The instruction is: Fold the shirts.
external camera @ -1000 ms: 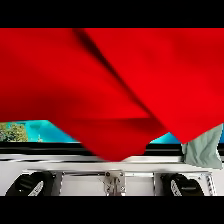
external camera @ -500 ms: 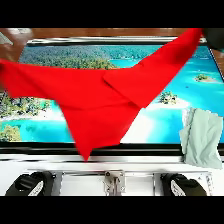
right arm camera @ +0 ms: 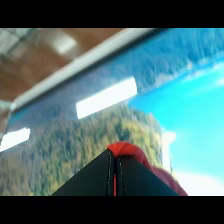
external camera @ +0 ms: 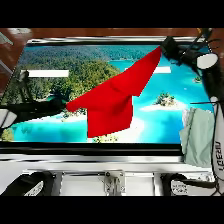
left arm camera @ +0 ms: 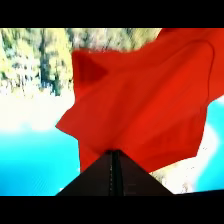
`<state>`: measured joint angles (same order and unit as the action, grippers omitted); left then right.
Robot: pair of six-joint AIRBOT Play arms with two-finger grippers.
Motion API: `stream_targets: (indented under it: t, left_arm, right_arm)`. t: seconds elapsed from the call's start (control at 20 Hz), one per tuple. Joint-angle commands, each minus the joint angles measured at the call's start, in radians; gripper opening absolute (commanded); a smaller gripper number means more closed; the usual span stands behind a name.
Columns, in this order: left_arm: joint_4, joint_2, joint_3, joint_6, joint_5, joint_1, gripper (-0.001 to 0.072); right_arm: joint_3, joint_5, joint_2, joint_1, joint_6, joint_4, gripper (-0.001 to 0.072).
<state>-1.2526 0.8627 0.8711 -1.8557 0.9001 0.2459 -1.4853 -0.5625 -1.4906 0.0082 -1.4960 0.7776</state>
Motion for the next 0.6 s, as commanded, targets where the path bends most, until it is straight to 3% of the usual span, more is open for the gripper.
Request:
stream_targets:
  t: [0.0, 0.05, 0.1, 0.15, 0.25, 0.45, 0.55]
  left_arm:
    - [0.055, 0.126, -0.043, 0.015, -0.057, 0.0, 0.0035]
    - [0.06, 0.145, -0.043, 0.026, -0.079, 0.0, 0.0035]
    - [0.06, 0.153, -0.042, 0.032, -0.097, -0.001, 0.0035]
    - [0.06, 0.153, -0.042, 0.042, -0.109, -0.002, 0.0036]
    - [0.06, 0.149, -0.033, 0.091, -0.11, -0.006, 0.0035]
    - [0.056, 0.146, 0.011, 0.171, -0.111, -0.031, 0.0036]
    - [0.057, 0.146, 0.042, 0.203, -0.111, -0.056, 0.0036]
  right_arm:
    - [-0.001, -0.122, -0.13, 0.019, 0.0, -0.037, 0.0083]
    - [-0.001, -0.154, -0.141, 0.019, 0.002, -0.035, 0.0129]
    - [-0.001, -0.178, -0.142, 0.014, 0.02, -0.036, 0.0465]
    - [-0.001, -0.219, -0.132, 0.003, 0.054, -0.043, 0.0679]
    - [-0.001, -0.348, -0.091, -0.04, 0.094, -0.037, 0.0676]
    - [0.021, -0.828, -0.001, -0.068, 0.041, 0.08, 0.0673]
    - [0.164, -0.913, 0.074, 0.019, 0.029, 0.121, 0.0674]
